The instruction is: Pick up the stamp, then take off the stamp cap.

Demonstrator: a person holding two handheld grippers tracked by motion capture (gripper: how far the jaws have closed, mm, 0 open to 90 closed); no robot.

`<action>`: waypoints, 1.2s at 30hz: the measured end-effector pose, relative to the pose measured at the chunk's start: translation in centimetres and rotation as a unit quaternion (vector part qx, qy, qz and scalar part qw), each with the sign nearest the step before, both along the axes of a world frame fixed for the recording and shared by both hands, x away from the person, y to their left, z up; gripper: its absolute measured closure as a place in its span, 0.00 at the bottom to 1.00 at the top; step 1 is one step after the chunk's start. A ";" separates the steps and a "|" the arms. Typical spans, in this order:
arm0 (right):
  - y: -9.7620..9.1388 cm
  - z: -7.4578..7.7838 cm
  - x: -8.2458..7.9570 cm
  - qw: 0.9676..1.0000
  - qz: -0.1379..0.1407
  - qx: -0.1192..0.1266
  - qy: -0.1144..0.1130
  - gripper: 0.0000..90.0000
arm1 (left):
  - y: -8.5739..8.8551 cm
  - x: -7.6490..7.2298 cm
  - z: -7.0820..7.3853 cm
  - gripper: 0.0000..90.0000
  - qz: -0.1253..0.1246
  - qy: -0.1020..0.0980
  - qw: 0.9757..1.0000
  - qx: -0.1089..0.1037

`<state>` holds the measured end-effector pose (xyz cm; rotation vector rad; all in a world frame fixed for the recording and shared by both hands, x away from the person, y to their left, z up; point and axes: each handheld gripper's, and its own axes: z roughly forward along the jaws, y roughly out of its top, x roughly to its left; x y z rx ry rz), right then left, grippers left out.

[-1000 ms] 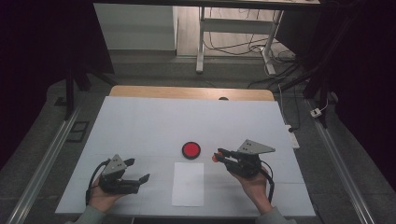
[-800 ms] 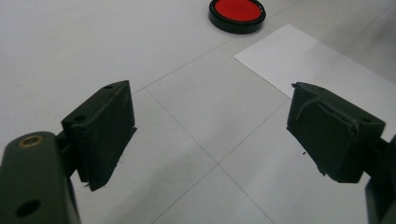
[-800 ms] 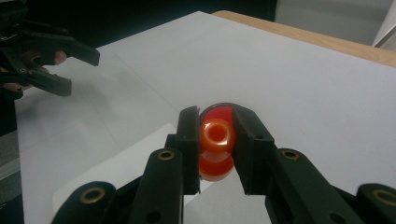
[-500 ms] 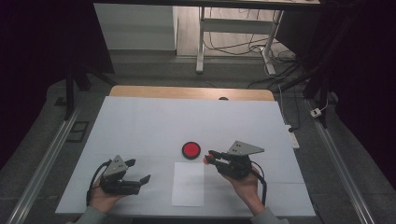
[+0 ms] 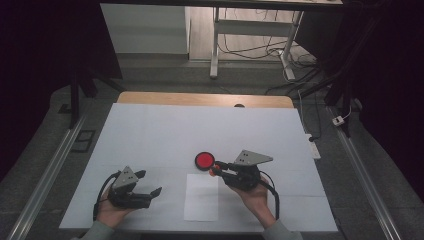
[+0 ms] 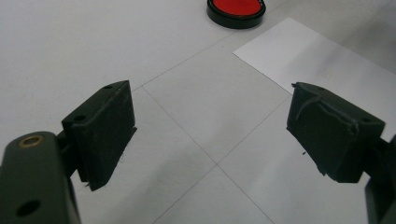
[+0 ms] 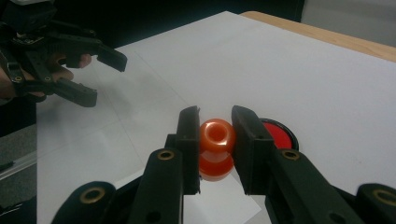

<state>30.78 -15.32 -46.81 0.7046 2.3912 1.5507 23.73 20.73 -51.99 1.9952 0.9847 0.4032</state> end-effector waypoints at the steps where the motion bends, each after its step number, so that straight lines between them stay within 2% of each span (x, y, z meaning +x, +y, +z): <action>1: 0.0 0.1 0.0 1.000 0.001 0.001 -0.001 0.82 | 0.0 0.0 0.0 0.17 0.000 0.000 1.000 0.000; 28: 0.1 0.2 -0.2 1.000 0.004 0.000 -0.011 0.82 | -0.1 0.1 0.3 0.17 -0.002 -0.006 1.000 0.003; 36: 0.0 0.3 -0.3 1.000 0.003 0.002 -0.011 0.82 | -0.8 0.4 1.1 0.17 -0.011 -0.020 1.000 0.006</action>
